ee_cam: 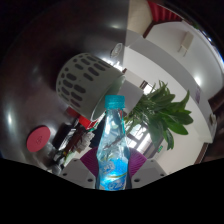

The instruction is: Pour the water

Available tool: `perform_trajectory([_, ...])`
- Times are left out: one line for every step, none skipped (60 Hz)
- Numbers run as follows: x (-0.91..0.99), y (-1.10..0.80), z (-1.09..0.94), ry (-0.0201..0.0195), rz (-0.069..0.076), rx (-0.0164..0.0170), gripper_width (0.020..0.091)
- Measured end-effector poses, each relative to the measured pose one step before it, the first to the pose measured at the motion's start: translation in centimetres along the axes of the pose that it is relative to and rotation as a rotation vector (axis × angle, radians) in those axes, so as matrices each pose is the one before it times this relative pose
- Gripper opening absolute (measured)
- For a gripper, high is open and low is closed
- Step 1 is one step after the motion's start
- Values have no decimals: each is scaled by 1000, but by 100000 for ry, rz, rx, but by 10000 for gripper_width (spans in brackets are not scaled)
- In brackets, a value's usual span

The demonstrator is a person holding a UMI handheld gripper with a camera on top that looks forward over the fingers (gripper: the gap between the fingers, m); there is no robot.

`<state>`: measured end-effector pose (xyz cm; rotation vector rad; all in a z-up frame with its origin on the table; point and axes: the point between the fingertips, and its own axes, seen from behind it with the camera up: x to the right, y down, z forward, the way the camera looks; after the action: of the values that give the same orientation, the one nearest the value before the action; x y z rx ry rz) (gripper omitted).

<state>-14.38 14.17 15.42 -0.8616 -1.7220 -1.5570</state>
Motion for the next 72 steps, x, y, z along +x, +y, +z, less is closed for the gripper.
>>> perform_trajectory([0,51,17,244,1611,-171,359])
perform_trajectory([71,163,-72,339,1804,-314,358])
perform_trajectory([184,111,-87,615,2030,-83,356])
perform_trajectory([249,27,-112,746,2389,334,356])
perform_trajectory([222,32,-119,640,2900,488,353])
perform_trajectory([192,102,-124,354,3268,358,356])
perform_trajectory([62,560,45,1428,4024,-416,358])
perform_trajectory([384,-79,-201,-1654,3671,984,358])
perform_trajectory([39,183,-161,-293,4584,-217,357])
perform_trajectory([-26,212,-156,-729,5396,-224,354])
perform_trajectory([-55,193,-107,-969,5932,-149,356])
perform_trajectory([-33,198,-115,-1001,6185,-33,358])
perform_trajectory([39,167,-115,-807,5958,48,357])
perform_trajectory([91,262,-86,-605,5632,-126,357])
perform_trajectory([88,848,-197,2073,5867,-971,355])
perform_trajectory([313,225,83,-2117,4953,-142,356])
perform_trajectory([499,19,154,-1027,4803,157,355])
perform_trajectory([261,185,-61,-435,5430,94,356])
perform_trajectory([238,129,-40,-532,5552,176,355])
perform_trajectory([261,184,-66,-740,5445,-52,356])
perform_trajectory([200,323,-32,-359,5770,-538,355])
perform_trajectory([72,450,15,-734,5548,-756,355])
perform_trajectory([58,321,-34,-876,5760,-620,356])
perform_trajectory([19,207,-20,-1261,5837,-2,354])
perform_trajectory([-667,279,238,361,7306,801,356])
perform_trajectory([353,79,73,-2097,5902,664,354])
perform_trajectory([151,121,-64,-1830,6232,206,354])
perform_trajectory([-70,140,17,-1692,6405,28,352])
perform_trajectory([-76,148,-36,-1617,6431,-104,354])
perform_trajectory([-123,233,-83,-1658,6324,-345,354])
perform_trajectory([-91,300,-67,-1584,6160,-524,364])
perform_trajectory([38,136,-218,-1678,5630,-147,370])
perform_trajectory([-1629,663,797,906,6892,963,372])
perform_trajectory([843,157,-312,-3794,3856,137,370])
perform_trajectory([224,71,-70,-2010,4522,-45,371])
perform_trajectory([109,244,-226,-1281,4202,483,371])
perform_trajectory([86,141,-86,-877,3827,557,371])
perform_trajectory([129,182,-40,-576,3381,553,370])
perform_trajectory([141,156,-60,-417,2934,598,370])
perform_trajectory([26,224,103,-376,2437,760,370])
perform_trajectory([-661,410,499,591,2288,1356,372])
perform_trajectory([146,-32,-11,-207,1579,618,371])
perform_trajectory([129,10,23,58,1566,686,370])
perform_trajectory([93,81,66,151,1424,726,371])
perform_trajectory([150,403,53,679,1817,1057,370])
perform_trajectory([169,218,145,-255,922,415,371])
perform_trajectory([123,261,136,-24,1231,204,370])
perform_trajectory([125,278,67,-39,1236,32,372])
perform_trajectory([107,221,82,-83,1299,326,372])
perform_trajectory([-203,252,76,428,1770,917,373])
perform_trajectory([42,218,59,-155,1146,384,373])
perform_trajectory([-27,292,70,-342,908,-58,372])
perform_trajectory([-48,424,81,-478,758,-455,373])
perform_trajectory([-71,492,91,-536,646,-601,370])
perform_trajectory([-20,516,88,-468,509,-713,370])
perform_trajectory([-16,540,207,141,516,-769,370])
perform_trajectory([167,793,92,-105,92,-855,372])
perform_trajectory([-13,-522,-159,-237,287,3445,376])
perform_trajectory([173,-45,-120,394,-207,1038,372])
perform_trajectory([130,194,-132,374,-323,-88,370])
perform_trajectory([-30,-134,-104,-151,-85,969,369])
perform_trajectory([-41,104,-74,79,-158,-46,369])
perform_trajectory([-159,-161,-208,315,-5,156,369])
perform_trajectory([82,44,108,143,-277,618,367])
perform_trajectory([10,42,37,404,-471,364,368])
perform_trajectory([29,-14,32,311,-506,451,370])
perform_trajectory([23,18,50,195,-350,149,369])
perform_trajectory([12,6,63,129,22,83,369])
perform_trajectory([33,11,31,147,308,-85,371])
perform_trajectory([-36,-82,-109,262,427,-307,370])
perform_trajectory([35,-6,26,-50,270,-132,371])
perform_trajectory([27,12,18,-42,185,-157,370])
